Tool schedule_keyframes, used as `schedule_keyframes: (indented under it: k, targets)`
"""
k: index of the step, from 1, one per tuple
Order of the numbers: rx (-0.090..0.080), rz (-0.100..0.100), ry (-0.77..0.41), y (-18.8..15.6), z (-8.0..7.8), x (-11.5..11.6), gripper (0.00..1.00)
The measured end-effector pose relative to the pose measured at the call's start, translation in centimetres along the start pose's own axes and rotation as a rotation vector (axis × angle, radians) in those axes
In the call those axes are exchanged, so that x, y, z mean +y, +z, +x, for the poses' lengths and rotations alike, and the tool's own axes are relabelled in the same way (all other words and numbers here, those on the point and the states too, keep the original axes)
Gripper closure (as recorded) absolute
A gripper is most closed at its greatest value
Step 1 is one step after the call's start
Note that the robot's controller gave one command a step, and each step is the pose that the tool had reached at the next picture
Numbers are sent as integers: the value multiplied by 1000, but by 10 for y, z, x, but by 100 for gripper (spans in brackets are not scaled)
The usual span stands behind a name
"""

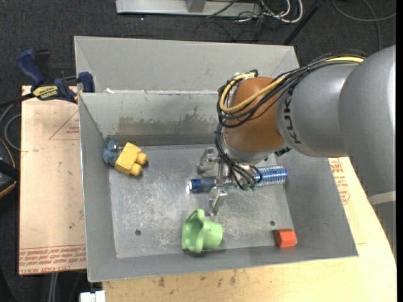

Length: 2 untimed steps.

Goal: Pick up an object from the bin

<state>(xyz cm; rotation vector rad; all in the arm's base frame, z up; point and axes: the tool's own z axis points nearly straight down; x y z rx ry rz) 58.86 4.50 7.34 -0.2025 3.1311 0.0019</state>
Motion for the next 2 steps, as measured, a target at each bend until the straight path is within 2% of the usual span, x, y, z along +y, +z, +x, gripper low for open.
schedule_keyframes:
  k: [1,2]
  targets:
    - [-12,-1,1,-5,-3,0,100]
    - [-5,1,-11,-155,2,9,100]
